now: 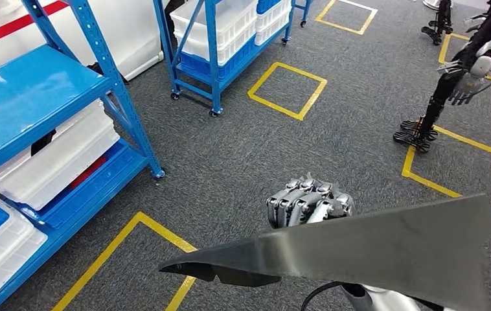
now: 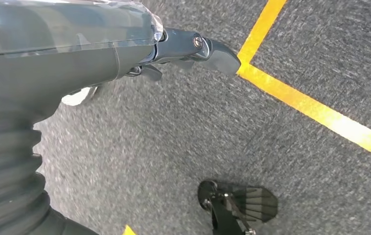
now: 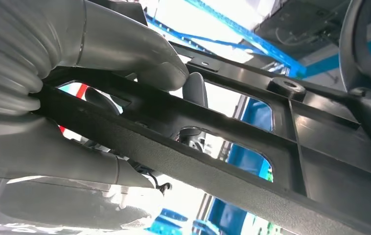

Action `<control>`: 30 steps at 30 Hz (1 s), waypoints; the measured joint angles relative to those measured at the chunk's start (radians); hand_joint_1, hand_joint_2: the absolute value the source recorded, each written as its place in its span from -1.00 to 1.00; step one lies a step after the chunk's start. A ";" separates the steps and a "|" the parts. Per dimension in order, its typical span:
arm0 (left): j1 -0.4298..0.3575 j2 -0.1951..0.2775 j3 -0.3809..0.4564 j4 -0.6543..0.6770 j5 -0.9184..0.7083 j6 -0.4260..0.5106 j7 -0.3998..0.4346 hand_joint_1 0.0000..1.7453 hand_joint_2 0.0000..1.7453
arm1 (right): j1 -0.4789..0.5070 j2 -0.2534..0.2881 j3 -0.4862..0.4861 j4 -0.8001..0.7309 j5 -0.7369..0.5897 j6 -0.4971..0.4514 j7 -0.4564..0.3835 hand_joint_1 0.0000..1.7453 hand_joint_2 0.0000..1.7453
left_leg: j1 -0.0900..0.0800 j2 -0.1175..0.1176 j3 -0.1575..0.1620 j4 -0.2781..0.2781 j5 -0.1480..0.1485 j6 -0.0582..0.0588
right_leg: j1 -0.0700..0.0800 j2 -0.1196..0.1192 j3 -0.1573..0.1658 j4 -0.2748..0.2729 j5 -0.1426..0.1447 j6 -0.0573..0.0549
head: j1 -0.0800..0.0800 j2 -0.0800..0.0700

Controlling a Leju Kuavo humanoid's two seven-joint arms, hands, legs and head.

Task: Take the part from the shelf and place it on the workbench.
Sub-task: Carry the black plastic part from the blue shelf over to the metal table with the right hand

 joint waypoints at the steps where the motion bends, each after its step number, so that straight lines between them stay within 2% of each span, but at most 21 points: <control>1: 0.001 0.000 0.000 0.000 0.000 0.000 0.001 -1.00 1.00 | 0.001 0.000 -0.001 -0.002 0.000 0.000 0.000 0.90 1.00 | -0.002 0.012 -0.001 0.000 0.000 0.000 | -0.003 -0.007 -0.027 0.057 -0.021 0.003 | 0.000 0.000; 2: 0.001 0.000 0.000 0.000 0.000 0.000 0.001 -1.00 1.00 | 0.002 0.000 -0.001 -0.004 0.000 0.000 0.000 0.90 1.00 | -0.002 0.023 -0.001 0.000 -0.001 0.000 | -0.005 -0.011 -0.040 0.085 -0.025 0.006 | 0.000 0.000; 3: 0.001 0.000 0.000 0.000 -0.001 0.000 0.002 -1.00 1.00 | 0.003 0.000 -0.002 -0.005 0.000 0.000 0.000 0.90 1.00 | -0.003 0.035 0.000 0.000 -0.002 -0.001 | -0.007 -0.015 -0.033 0.074 -0.010 0.007 | 0.000 0.000; 5: -0.001 0.000 0.000 0.000 -0.001 0.003 0.006 -1.00 1.00 | 0.003 0.000 -0.003 -0.010 0.001 -0.003 0.000 0.90 1.00 | -0.003 0.055 0.003 0.001 -0.005 -0.006 | -0.007 -0.038 0.034 -0.046 0.049 0.005 | 0.000 0.000; 7: -0.002 0.000 0.000 0.000 -0.002 0.010 0.015 -1.00 1.00 | -0.001 0.000 -0.006 -0.017 0.003 -0.011 0.000 0.90 1.00 | -0.008 0.071 0.006 0.003 -0.010 -0.016 | 0.000 -0.070 0.095 -0.162 0.082 -0.007 | 0.000 0.000; 8: -0.002 0.001 0.000 0.000 -0.002 0.015 0.021 -1.00 1.00 | -0.004 0.000 -0.009 -0.020 0.003 -0.019 0.001 0.90 1.00 | -0.010 0.079 0.008 0.004 -0.012 -0.022 | 0.005 -0.076 0.106 -0.186 0.084 -0.015 | 0.000 0.000; 10: -0.004 0.003 0.000 0.000 0.000 0.020 0.034 -1.00 1.00 | -0.008 -0.001 -0.014 -0.026 -0.001 -0.040 0.003 0.90 1.00 | -0.010 0.095 0.011 0.002 -0.015 -0.034 | 0.010 -0.059 0.103 -0.192 0.085 -0.030 | 0.000 0.000; 11: -0.005 0.005 0.001 0.000 0.002 0.023 0.039 -1.00 1.00 | -0.009 -0.002 -0.016 -0.029 -0.005 -0.048 0.004 0.90 1.00 | -0.008 0.091 0.012 0.005 -0.019 -0.040 | 0.009 -0.049 0.104 -0.196 0.087 -0.036 | 0.000 0.000; 13: -0.004 0.009 0.007 0.000 0.011 0.030 0.050 -1.00 1.00 | -0.010 -0.004 -0.017 -0.034 -0.016 -0.055 0.004 0.90 1.00 | -0.003 0.053 -0.006 0.052 -0.054 -0.049 | 0.005 -0.032 0.106 -0.203 0.093 -0.050 | 0.000 0.000; 14: -0.002 0.011 0.012 0.000 0.016 0.034 0.053 -1.00 1.00 | -0.009 -0.005 -0.018 -0.035 -0.021 -0.054 0.003 0.90 1.00 | -0.001 0.026 -0.030 0.107 -0.086 -0.052 | 0.004 -0.024 0.107 -0.204 0.095 -0.054 | 0.000 0.000; 16: 0.004 0.012 0.022 0.000 0.025 0.040 0.056 -1.00 1.00 | -0.005 -0.005 -0.018 -0.036 -0.026 -0.045 0.005 0.90 1.00 | -0.001 0.003 -0.094 0.243 -0.145 -0.054 | 0.007 -0.003 0.106 -0.204 0.095 -0.060 | 0.000 0.000; 17: 0.007 0.012 0.026 0.000 0.028 0.040 0.056 -1.00 1.00 | -0.002 -0.005 -0.018 -0.036 -0.027 -0.039 0.010 0.90 1.00 | -0.001 0.000 -0.116 0.285 -0.153 -0.054 | 0.008 0.010 0.106 -0.203 0.095 -0.060 | 0.000 0.000; 18: 0.011 0.011 0.029 0.000 0.030 0.038 0.055 -1.00 1.00 | 0.000 -0.005 -0.018 -0.036 -0.028 -0.032 0.016 0.90 1.00 | -0.001 -0.001 -0.120 0.290 -0.141 -0.053 | 0.009 0.023 0.107 -0.202 0.095 -0.061 | 0.000 0.000; 19: 0.013 0.010 0.030 0.000 0.032 0.036 0.054 -1.00 1.00 | 0.000 -0.005 -0.019 -0.036 -0.030 -0.025 0.024 0.90 1.00 | -0.001 -0.004 -0.106 0.253 -0.111 -0.051 | 0.009 0.036 0.108 -0.201 0.095 -0.060 | 0.000 0.000; 20: 0.014 0.009 0.033 0.000 0.034 0.035 0.053 -1.00 1.00 | -0.001 -0.005 -0.019 -0.036 -0.033 -0.018 0.032 0.90 1.00 | 0.000 -0.013 -0.077 0.186 -0.070 -0.047 | 0.009 0.048 0.109 -0.199 0.094 -0.059 | 0.000 0.000; 22: 0.015 0.008 0.041 0.000 0.043 0.039 0.054 -1.00 1.00 | -0.009 -0.005 -0.022 -0.035 -0.047 -0.003 0.047 0.90 1.00 | -0.001 -0.052 -0.023 0.058 -0.019 -0.038 | 0.010 0.070 0.107 -0.194 0.093 -0.052 | 0.000 0.000; 23: 0.014 0.007 0.047 0.000 0.049 0.043 0.054 -1.00 1.00 | -0.015 -0.005 -0.024 -0.035 -0.057 0.003 0.053 0.90 1.00 | -0.002 -0.066 -0.009 0.023 -0.010 -0.034 | 0.008 0.079 0.104 -0.192 0.094 -0.046 | 0.000 0.000; 24: 0.012 0.006 0.053 0.000 0.057 0.048 0.054 -1.00 1.00 | -0.022 -0.005 -0.026 -0.033 -0.068 0.007 0.058 0.90 1.00 | -0.005 -0.071 -0.004 0.012 -0.012 -0.030 | 0.006 0.087 0.100 -0.192 0.096 -0.039 | 0.000 0.000; 26: 0.008 0.002 0.066 0.000 0.068 0.055 0.055 -1.00 1.00 | -0.037 -0.004 -0.028 -0.028 -0.086 0.014 0.066 0.90 1.00 | -0.006 -0.051 -0.001 0.004 -0.005 -0.019 | 0.001 0.098 0.095 -0.193 0.100 -0.026 | 0.000 0.000; 28: 0.007 -0.002 0.076 0.000 0.072 0.057 0.055 -1.00 1.00 | -0.055 -0.003 -0.029 -0.020 -0.095 0.018 0.069 0.90 1.00 | -0.004 -0.028 0.004 -0.008 0.003 -0.007 | 0.003 0.063 0.075 -0.156 0.075 -0.017 | 0.000 0.000; 30: 0.011 -0.005 0.081 0.000 0.071 0.058 0.053 -1.00 1.00 | -0.072 -0.001 -0.029 -0.009 -0.100 0.017 0.067 0.90 1.00 | -0.006 -0.006 0.005 -0.013 0.006 0.001 | 0.004 0.010 0.020 -0.044 0.015 -0.012 | 0.000 0.000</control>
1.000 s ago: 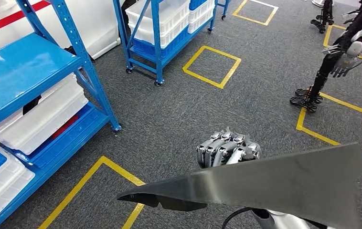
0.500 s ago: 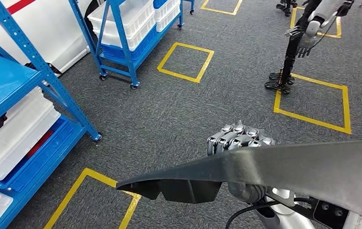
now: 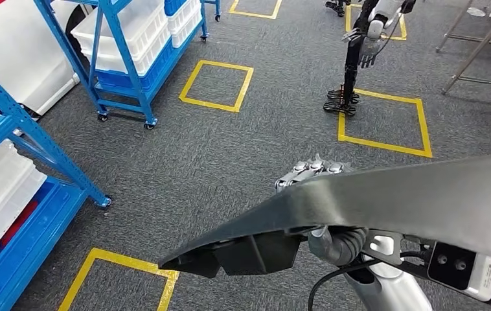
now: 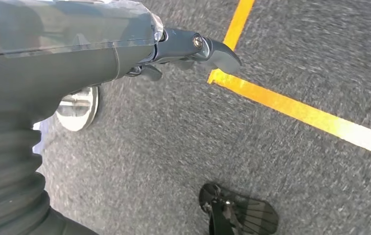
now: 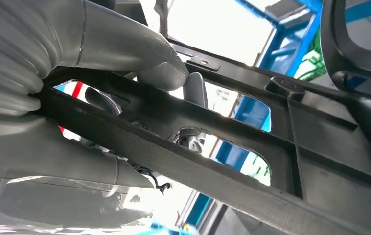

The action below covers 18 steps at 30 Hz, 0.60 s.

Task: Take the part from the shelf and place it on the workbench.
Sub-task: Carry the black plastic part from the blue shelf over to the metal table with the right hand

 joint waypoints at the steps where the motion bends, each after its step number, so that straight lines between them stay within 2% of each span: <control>1: 0.002 -0.001 0.002 0.000 -0.001 0.000 -0.002 -1.00 1.00 | -0.005 0.001 0.000 0.006 -0.002 -0.004 -0.002 0.90 1.00 | -0.002 0.011 -0.001 0.000 -0.001 0.002 | -0.003 -0.012 -0.033 0.065 -0.027 0.003 | 0.000 0.000; 2: 0.003 -0.001 0.004 0.000 -0.002 0.000 -0.004 -1.00 1.00 | -0.006 0.002 0.001 0.012 -0.003 -0.010 -0.004 0.90 1.00 | -0.002 0.022 -0.001 0.001 -0.001 0.002 | -0.005 -0.018 -0.056 0.112 -0.041 0.005 | 0.000 0.000; 3: 0.003 -0.002 0.006 0.000 -0.003 -0.001 -0.005 -1.00 1.00 | -0.007 0.003 0.001 0.016 -0.003 -0.017 -0.006 0.90 1.00 | -0.003 0.033 -0.001 0.002 -0.003 0.002 | -0.008 -0.022 -0.063 0.125 -0.036 0.007 | 0.000 0.000; 4: 0.003 -0.002 0.008 0.000 -0.005 -0.002 -0.005 -1.00 1.00 | -0.007 0.003 0.002 0.018 -0.001 -0.023 -0.009 0.90 1.00 | -0.003 0.043 -0.001 0.003 -0.005 0.000 | -0.010 -0.028 -0.048 0.097 -0.013 0.008 | 0.000 0.000; 5: 0.002 -0.002 0.010 0.000 -0.007 -0.003 -0.005 -1.00 1.00 | -0.007 0.004 0.002 0.019 0.003 -0.028 -0.012 0.90 1.00 | -0.003 0.053 0.001 0.004 -0.007 -0.002 | -0.011 -0.039 -0.014 0.034 0.020 0.007 | 0.000 0.000; 7: 0.002 -0.002 0.014 0.000 -0.012 -0.005 -0.003 -1.00 1.00 | -0.007 0.006 0.005 0.014 0.017 -0.038 -0.016 0.90 1.00 | -0.006 0.069 0.006 0.008 -0.014 -0.011 | -0.006 -0.083 0.058 -0.100 0.065 0.000 | 0.000 0.000; 8: 0.002 -0.001 0.015 0.000 -0.014 -0.005 -0.002 -1.00 1.00 | -0.007 0.007 0.006 0.009 0.023 -0.043 -0.015 0.90 1.00 | -0.008 0.076 0.008 0.009 -0.017 -0.016 | -0.001 -0.095 0.077 -0.137 0.072 -0.006 | 0.000 0.000; 9: 0.002 -0.001 0.016 0.000 -0.016 -0.005 -0.001 -1.00 1.00 | -0.006 0.009 0.008 0.003 0.028 -0.048 -0.014 0.90 1.00 | -0.010 0.084 0.010 0.009 -0.020 -0.022 | 0.003 -0.099 0.082 -0.149 0.069 -0.011 | 0.000 0.000; 11: 0.001 -0.001 0.018 0.000 -0.019 -0.005 0.001 -1.00 1.00 | -0.005 0.012 0.010 -0.011 0.035 -0.058 -0.007 0.90 1.00 | -0.009 0.100 0.013 0.009 -0.025 -0.034 | 0.005 -0.074 0.080 -0.152 0.073 -0.022 | 0.000 0.000; 12: 0.001 -0.001 0.018 0.000 -0.022 -0.004 0.002 -1.00 1.00 | -0.005 0.012 0.011 -0.018 0.038 -0.063 -0.003 0.90 1.00 | -0.007 0.094 0.012 0.017 -0.034 -0.040 | 0.004 -0.063 0.081 -0.155 0.075 -0.029 | 0.000 0.000; 13: 0.001 -0.001 0.018 0.000 -0.023 -0.003 0.003 -1.00 1.00 | -0.005 0.014 0.012 -0.024 0.040 -0.066 0.000 0.90 1.00 | -0.004 0.077 0.004 0.041 -0.052 -0.044 | 0.001 -0.054 0.083 -0.159 0.077 -0.035 | 0.000 0.000; 14: 0.002 -0.001 0.018 0.000 -0.025 -0.002 0.003 -1.00 1.00 | -0.005 0.016 0.013 -0.028 0.042 -0.068 0.002 0.90 1.00 | -0.001 0.054 -0.013 0.084 -0.079 -0.047 | -0.001 -0.044 0.085 -0.162 0.079 -0.041 | 0.000 0.000; 15: 0.003 -0.001 0.018 0.000 -0.024 -0.001 0.003 -1.00 1.00 | -0.005 0.018 0.014 -0.030 0.042 -0.069 0.003 0.90 1.00 | 0.000 0.029 -0.041 0.149 -0.113 -0.049 | 0.000 -0.034 0.085 -0.163 0.079 -0.045 | 0.000 0.000; 16: 0.004 -0.001 0.019 0.000 -0.022 0.001 0.003 -1.00 1.00 | -0.003 0.020 0.017 -0.031 0.042 -0.069 0.004 0.90 1.00 | 0.001 0.015 -0.076 0.222 -0.145 -0.051 | 0.001 -0.024 0.085 -0.163 0.080 -0.047 | 0.000 0.000; 17: 0.005 0.000 0.020 0.000 -0.019 0.002 0.003 -1.00 1.00 | -0.001 0.020 0.019 -0.031 0.043 -0.069 0.005 0.90 1.00 | 0.001 0.009 -0.105 0.279 -0.162 -0.051 | 0.003 -0.011 0.086 -0.162 0.080 -0.048 | 0.000 0.000; 18: 0.006 -0.001 0.022 0.000 -0.016 0.002 0.003 -1.00 1.00 | 0.001 0.021 0.023 -0.030 0.043 -0.069 0.006 0.90 1.00 | 0.001 0.006 -0.121 0.306 -0.161 -0.051 | 0.004 0.002 0.086 -0.162 0.080 -0.048 | 0.000 0.000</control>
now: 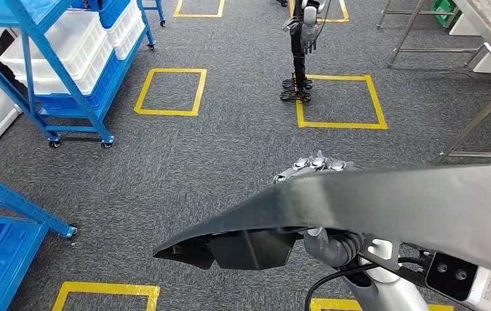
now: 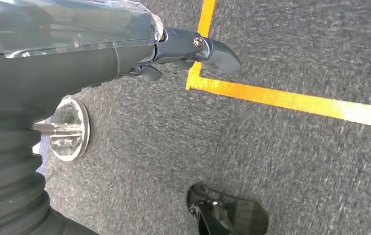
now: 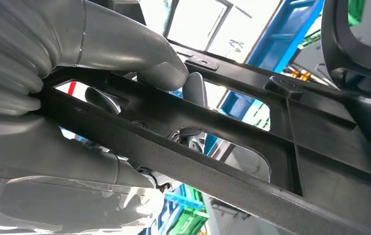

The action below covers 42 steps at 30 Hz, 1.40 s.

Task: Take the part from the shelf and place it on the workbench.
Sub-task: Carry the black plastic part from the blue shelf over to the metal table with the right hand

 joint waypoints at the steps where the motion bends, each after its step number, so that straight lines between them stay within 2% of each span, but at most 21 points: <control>1: 0.001 0.000 0.002 0.000 0.003 0.000 0.000 -1.00 1.00 | 0.001 0.000 0.003 0.000 0.001 0.000 0.001 0.90 1.00 | 0.000 -0.002 0.003 -0.016 0.023 0.002 | 0.001 0.013 0.001 0.001 0.000 0.000 | 0.000 0.000; 2: 0.002 -0.001 0.004 0.000 0.006 -0.001 0.000 -1.00 1.00 | 0.002 0.001 0.006 0.000 0.002 0.000 0.002 0.90 1.00 | 0.000 -0.008 0.024 -0.069 0.060 0.005 | 0.002 0.026 0.003 0.002 0.000 0.001 | 0.000 0.000; 4: 0.003 0.000 0.009 0.000 0.010 -0.003 0.000 -1.00 1.00 | 0.001 0.004 0.013 0.000 0.004 0.000 0.004 0.90 1.00 | 0.001 -0.047 0.082 -0.211 0.127 0.013 | 0.002 0.049 0.003 0.006 -0.002 0.005 | 0.000 0.000; 6: 0.002 0.000 0.015 0.000 0.009 -0.007 0.000 -1.00 1.00 | 0.000 0.006 0.021 0.000 0.008 -0.002 0.011 0.90 1.00 | -0.001 -0.077 0.111 -0.281 0.147 0.020 | 0.000 0.068 -0.004 0.010 0.000 0.016 | 0.000 0.000; 9: -0.003 -0.001 0.019 0.000 0.005 -0.012 -0.003 -1.00 1.00 | -0.002 0.006 0.030 0.000 0.013 -0.007 0.021 0.90 1.00 | -0.001 -0.055 0.115 -0.293 0.152 0.033 | -0.002 0.084 -0.012 0.010 0.003 0.035 | 0.000 0.000; 11: -0.002 -0.002 0.020 0.000 0.002 -0.015 -0.008 -1.00 1.00 | -0.008 0.006 0.035 0.000 0.014 -0.011 0.024 0.90 1.00 | 0.001 -0.030 0.119 -0.304 0.159 0.047 | 0.002 0.042 -0.037 0.061 -0.031 0.042 | 0.000 0.000; 13: 0.001 -0.003 0.021 0.000 0.001 -0.019 -0.014 -1.00 1.00 | -0.014 0.006 0.041 0.001 0.009 -0.014 0.026 0.90 1.00 | -0.002 -0.006 0.119 -0.306 0.160 0.053 | -0.001 -0.009 -0.097 0.187 -0.097 0.048 | 0.000 0.000; 15: 0.004 -0.003 0.022 0.000 0.003 -0.021 -0.020 -1.00 1.00 | -0.015 0.006 0.047 0.005 -0.003 -0.015 0.024 0.90 1.00 | -0.004 0.018 0.118 -0.305 0.158 0.053 | -0.006 -0.023 -0.144 0.284 -0.127 0.053 | 0.000 0.000; 17: 0.004 -0.003 0.024 0.000 0.008 -0.022 -0.025 -1.00 1.00 | -0.018 0.005 0.051 0.008 -0.021 -0.012 0.016 0.90 1.00 | -0.004 0.040 0.119 -0.303 0.155 0.050 | -0.010 -0.033 -0.117 0.235 -0.087 0.055 | 0.000 0.000; 19: 0.004 -0.004 0.027 0.000 0.012 -0.022 -0.028 -1.00 1.00 | -0.028 0.005 0.053 0.009 -0.037 -0.006 0.009 0.90 1.00 | -0.007 0.058 0.123 -0.300 0.149 0.044 | -0.007 -0.070 -0.040 0.094 -0.032 0.050 | 0.000 0.000; 21: 0.006 -0.004 0.031 0.000 0.016 -0.022 -0.032 -1.00 1.00 | -0.039 0.005 0.055 0.009 -0.051 -0.001 0.008 0.90 1.00 | -0.011 0.073 0.126 -0.297 0.143 0.034 | 0.001 -0.096 0.002 0.014 -0.014 0.040 | 0.000 0.000; 24: 0.005 -0.006 0.039 0.000 0.018 -0.022 -0.034 -1.00 1.00 | -0.051 0.005 0.055 0.009 -0.067 0.003 0.015 0.90 1.00 | -0.009 0.090 0.132 -0.294 0.134 0.017 | 0.004 -0.071 0.003 0.004 -0.013 0.026 | 0.000 0.000; 26: 0.007 -0.008 0.044 0.000 0.018 -0.022 -0.034 -1.00 1.00 | -0.059 0.005 0.056 0.008 -0.075 0.003 0.017 0.90 1.00 | -0.004 0.059 0.116 -0.247 0.101 0.007 | -0.001 -0.052 0.006 -0.003 -0.009 0.014 | 0.000 0.000; 29: 0.013 -0.011 0.047 0.000 0.019 -0.024 -0.035 -1.00 1.00 | -0.059 0.005 0.056 0.008 -0.078 0.003 0.015 0.90 1.00 | -0.001 0.006 0.026 -0.056 0.010 0.000 | -0.001 -0.022 0.007 -0.004 -0.007 0.005 | 0.000 0.000; 31: 0.017 -0.013 0.047 0.000 0.019 -0.027 -0.035 -1.00 1.00 | -0.051 0.004 0.057 0.008 -0.075 0.002 0.012 0.90 1.00 | -0.001 0.001 -0.006 -0.003 0.012 0.000 | 0.001 0.004 0.009 -0.003 -0.008 0.004 | 0.000 0.000; 33: 0.019 -0.016 0.048 0.000 0.018 -0.028 -0.031 -1.00 1.00 | -0.042 0.004 0.056 0.006 -0.070 0.001 0.010 0.90 1.00 | 0.000 -0.009 0.032 -0.101 0.084 0.005 | 0.001 0.029 0.012 -0.001 -0.009 0.006 | 0.000 0.000; 35: 0.020 -0.017 0.047 0.000 0.014 -0.029 -0.024 -1.00 1.00 | -0.035 0.003 0.055 0.002 -0.068 0.000 0.010 0.90 1.00 | 0.000 -0.047 0.088 -0.232 0.140 0.011 | 0.001 0.051 0.012 0.003 -0.010 0.012 | 0.000 0.000; 37: 0.018 -0.017 0.047 0.000 0.007 -0.029 -0.015 -1.00 1.00 | -0.027 0.001 0.052 0.000 -0.067 -0.001 0.009 0.90 1.00 | -0.001 -0.069 0.109 -0.283 0.148 0.018 | -0.002 0.069 0.004 0.005 -0.008 0.024 | 0.000 0.000; 39: 0.014 -0.018 0.047 0.000 0.001 -0.029 -0.007 -1.00 1.00 | -0.016 -0.004 0.045 0.000 -0.067 -0.003 0.008 0.90 1.00 | -0.001 -0.054 0.111 -0.290 0.151 0.027 | -0.004 0.081 -0.001 0.005 -0.005 0.037 | 0.000 0.000; 40: 0.013 -0.018 0.047 0.000 -0.002 -0.030 -0.004 -1.00 1.00 | -0.012 -0.007 0.041 0.000 -0.068 -0.004 0.006 0.90 1.00 | 0.000 -0.044 0.113 -0.294 0.154 0.033 | -0.002 0.068 -0.005 0.013 -0.012 0.042 | 0.000 0.000; 42: 0.016 -0.018 0.047 0.000 -0.010 -0.028 0.002 -1.00 1.00 | -0.005 -0.012 0.031 0.001 -0.070 -0.005 -0.001 0.90 1.00 | 0.001 -0.021 0.115 -0.302 0.158 0.046 | 0.000 0.016 -0.040 0.084 -0.057 0.051 | 0.000 0.000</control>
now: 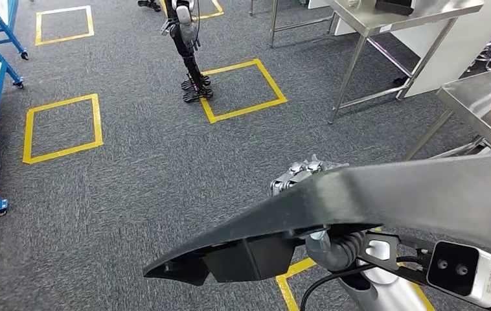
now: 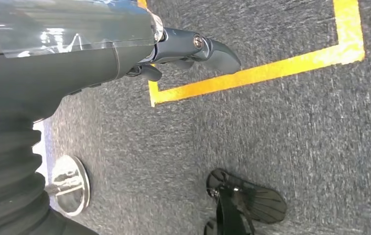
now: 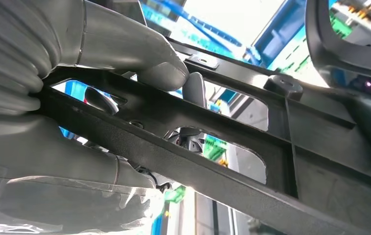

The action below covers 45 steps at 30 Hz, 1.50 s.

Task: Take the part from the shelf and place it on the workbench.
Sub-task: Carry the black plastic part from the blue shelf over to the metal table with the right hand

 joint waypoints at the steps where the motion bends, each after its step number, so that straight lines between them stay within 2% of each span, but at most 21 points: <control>1: 0.002 0.000 0.000 0.000 -0.004 0.001 0.003 -1.00 1.00 | 0.006 -0.001 -0.005 0.001 -0.001 0.000 -0.005 0.90 1.00 | -0.002 0.012 0.000 -0.001 0.000 0.004 | -0.001 -0.024 -0.031 0.064 -0.034 0.004 | 0.000 0.000; 3: 0.006 0.000 -0.001 0.000 -0.010 0.003 0.007 -1.00 1.00 | 0.026 -0.004 -0.013 0.007 0.000 0.001 -0.014 0.90 1.00 | -0.004 0.033 -0.001 0.000 -0.001 0.007 | -0.006 -0.038 -0.093 0.187 -0.080 0.010 | 0.000 0.000; 4: 0.007 0.000 -0.001 0.000 -0.011 0.002 0.008 -1.00 1.00 | 0.038 -0.006 -0.016 0.010 0.001 0.003 -0.019 0.90 1.00 | -0.004 0.044 -0.001 0.000 -0.002 0.007 | -0.009 -0.040 -0.104 0.209 -0.078 0.012 | 0.000 0.000; 6: 0.006 -0.001 -0.001 0.000 -0.010 0.001 0.007 -1.00 1.00 | 0.054 -0.009 -0.023 0.017 0.006 0.007 -0.026 0.90 1.00 | -0.004 0.065 0.001 0.001 -0.006 0.004 | -0.012 -0.055 -0.060 0.125 -0.023 0.014 | 0.000 0.000; 9: 0.005 -0.004 -0.001 0.000 -0.009 0.002 0.003 -1.00 1.00 | 0.064 -0.011 -0.031 0.024 0.013 0.014 -0.034 0.90 1.00 | -0.010 0.090 0.008 0.005 -0.015 -0.009 | -0.004 -0.115 0.037 -0.060 0.038 0.002 | 0.000 0.000; 12: 0.000 -0.011 -0.001 0.000 -0.012 0.007 0.005 -1.00 1.00 | 0.069 -0.012 -0.036 0.031 0.017 0.021 -0.034 0.90 1.00 | -0.013 0.117 0.014 0.007 -0.023 -0.025 | 0.002 -0.097 0.043 -0.080 0.040 -0.015 | 0.000 0.000; 15: -0.004 -0.019 -0.003 0.000 -0.018 0.009 0.009 -1.00 1.00 | 0.071 -0.011 -0.036 0.035 0.020 0.022 -0.025 0.90 1.00 | -0.005 0.075 -0.009 0.077 -0.073 -0.040 | -0.004 -0.067 0.047 -0.088 0.046 -0.033 | 0.000 0.000; 17: -0.004 -0.022 -0.003 0.000 -0.020 0.010 0.012 -1.00 1.00 | 0.075 -0.008 -0.034 0.041 0.021 0.023 -0.022 0.90 1.00 | -0.002 0.033 -0.073 0.213 -0.139 -0.044 | -0.003 -0.047 0.047 -0.088 0.047 -0.040 | 0.000 0.000; 19: -0.004 -0.023 -0.003 0.000 -0.019 0.016 0.013 -1.00 1.00 | 0.081 -0.008 -0.032 0.050 0.020 0.030 -0.028 0.90 1.00 | -0.002 0.022 -0.121 0.305 -0.160 -0.045 | -0.001 -0.022 0.047 -0.087 0.048 -0.041 | 0.000 0.000; 21: -0.003 -0.025 -0.003 0.000 -0.016 0.022 0.011 -1.00 1.00 | 0.086 -0.008 -0.030 0.060 0.017 0.044 -0.040 0.90 1.00 | -0.001 0.016 -0.100 0.242 -0.103 -0.041 | -0.001 0.004 0.050 -0.085 0.047 -0.040 | 0.000 0.000; 23: -0.001 -0.026 -0.002 0.000 -0.014 0.025 0.007 -1.00 1.00 | 0.084 -0.008 -0.029 0.068 0.016 0.060 -0.048 0.90 1.00 | 0.000 -0.021 -0.042 0.098 -0.033 -0.034 | -0.001 0.027 0.050 -0.081 0.045 -0.035 | 0.000 0.000; 25: -0.002 -0.026 -0.002 0.000 -0.014 0.026 0.004 -1.00 1.00 | 0.076 -0.007 -0.029 0.075 0.013 0.071 -0.045 0.90 1.00 | -0.001 -0.055 -0.012 0.025 -0.012 -0.027 | -0.004 0.046 0.043 -0.078 0.047 -0.023 | 0.000 0.000; 27: -0.008 -0.026 -0.002 0.000 -0.015 0.027 0.003 -1.00 1.00 | 0.063 -0.005 -0.029 0.080 0.005 0.075 -0.028 0.90 1.00 | -0.003 -0.049 -0.008 0.018 -0.011 -0.019 | -0.008 0.064 0.036 -0.079 0.052 -0.009 | 0.000 0.000; 30: -0.012 -0.027 -0.001 0.000 -0.019 0.026 0.003 -1.00 1.00 | 0.041 -0.004 -0.031 0.083 -0.013 0.071 -0.002 0.90 1.00 | 0.000 -0.015 -0.003 0.003 -0.001 0.001 | -0.005 0.012 0.010 -0.028 0.017 0.004 | 0.000 0.000; 32: -0.010 -0.027 -0.001 0.000 -0.026 0.025 0.005 -1.00 1.00 | 0.030 -0.001 -0.032 0.085 -0.020 0.067 0.004 0.90 1.00 | -0.001 0.009 -0.004 0.000 0.000 0.007 | -0.006 -0.032 -0.048 0.094 -0.047 0.009 | 0.000 0.000; 34: -0.009 -0.026 -0.001 0.000 -0.032 0.024 0.009 -1.00 1.00 | 0.028 0.000 -0.032 0.090 -0.024 0.064 0.008 0.90 1.00 | -0.002 0.031 -0.005 0.001 -0.001 0.008 | -0.011 -0.039 -0.098 0.196 -0.079 0.015 | 0.000 0.000; 35: -0.010 -0.026 -0.001 0.000 -0.034 0.024 0.011 -1.00 1.00 | 0.027 0.000 -0.032 0.092 -0.025 0.062 0.010 0.90 1.00 | -0.002 0.042 -0.004 0.001 -0.002 0.007 | -0.013 -0.042 -0.097 0.196 -0.068 0.017 | 0.000 0.000; 38: -0.013 -0.026 -0.002 0.000 -0.038 0.024 0.014 -1.00 1.00 | 0.022 0.001 -0.032 0.096 -0.026 0.060 0.010 0.90 1.00 | -0.004 0.071 0.002 0.003 -0.008 0.000 | -0.012 -0.084 0.002 0.012 0.019 0.013 | 0.000 0.000; 40: -0.013 -0.026 -0.002 0.000 -0.042 0.024 0.015 -1.00 1.00 | 0.017 0.001 -0.032 0.096 -0.026 0.060 0.011 0.90 1.00 | -0.009 0.087 0.006 0.005 -0.013 -0.010 | -0.004 -0.109 0.048 -0.076 0.042 0.003 | 0.000 0.000; 43: -0.017 -0.026 -0.002 0.000 -0.046 0.024 0.017 -1.00 1.00 | 0.014 0.001 -0.032 0.096 -0.026 0.058 0.012 0.90 1.00 | -0.009 0.106 0.009 0.008 -0.021 -0.027 | -0.001 -0.087 0.048 -0.088 0.044 -0.012 | 0.000 0.000; 45: -0.019 -0.025 -0.003 0.000 -0.051 0.024 0.017 -1.00 1.00 | 0.008 0.000 -0.032 0.096 -0.026 0.053 0.013 0.90 1.00 | -0.005 0.079 -0.007 0.051 -0.051 -0.038 | -0.006 -0.068 0.050 -0.093 0.048 -0.024 | 0.000 0.000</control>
